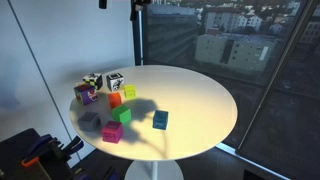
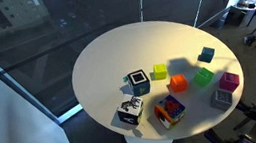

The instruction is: Put the blue block on top of the green block

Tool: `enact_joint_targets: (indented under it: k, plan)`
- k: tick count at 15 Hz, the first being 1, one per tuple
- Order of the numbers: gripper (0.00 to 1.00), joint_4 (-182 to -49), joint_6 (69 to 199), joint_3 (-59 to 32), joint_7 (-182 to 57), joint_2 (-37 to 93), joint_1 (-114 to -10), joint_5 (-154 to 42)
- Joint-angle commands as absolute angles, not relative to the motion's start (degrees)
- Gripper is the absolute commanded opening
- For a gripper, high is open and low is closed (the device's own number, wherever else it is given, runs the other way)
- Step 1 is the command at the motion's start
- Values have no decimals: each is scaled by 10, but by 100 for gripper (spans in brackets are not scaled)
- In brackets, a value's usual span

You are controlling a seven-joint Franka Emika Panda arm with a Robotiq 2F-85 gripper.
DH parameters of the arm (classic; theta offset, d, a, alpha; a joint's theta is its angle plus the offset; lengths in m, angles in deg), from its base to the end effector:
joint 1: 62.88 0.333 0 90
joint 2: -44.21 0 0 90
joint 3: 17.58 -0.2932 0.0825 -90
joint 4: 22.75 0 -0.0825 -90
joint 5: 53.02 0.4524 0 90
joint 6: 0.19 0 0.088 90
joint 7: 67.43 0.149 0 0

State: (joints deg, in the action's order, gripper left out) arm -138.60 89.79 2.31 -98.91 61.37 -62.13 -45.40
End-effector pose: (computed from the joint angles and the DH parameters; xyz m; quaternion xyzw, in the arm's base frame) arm 0.4944 -0.1588 0.4839 -0.9833 -0.1121 0.0276 0.1408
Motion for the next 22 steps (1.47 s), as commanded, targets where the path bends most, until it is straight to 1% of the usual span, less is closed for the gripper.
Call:
enact_joint_targets:
  k: [1,8,14,22]
  plan:
    - [100,-1384,896,2,-995,611,-646,-448]
    - [100,-1384,896,3,-995,612,-646,-448]
    - [100,-1371,916,-23,-985,580,-661,-466]
    - [100,-1374,1017,-35,-977,519,-686,-526]
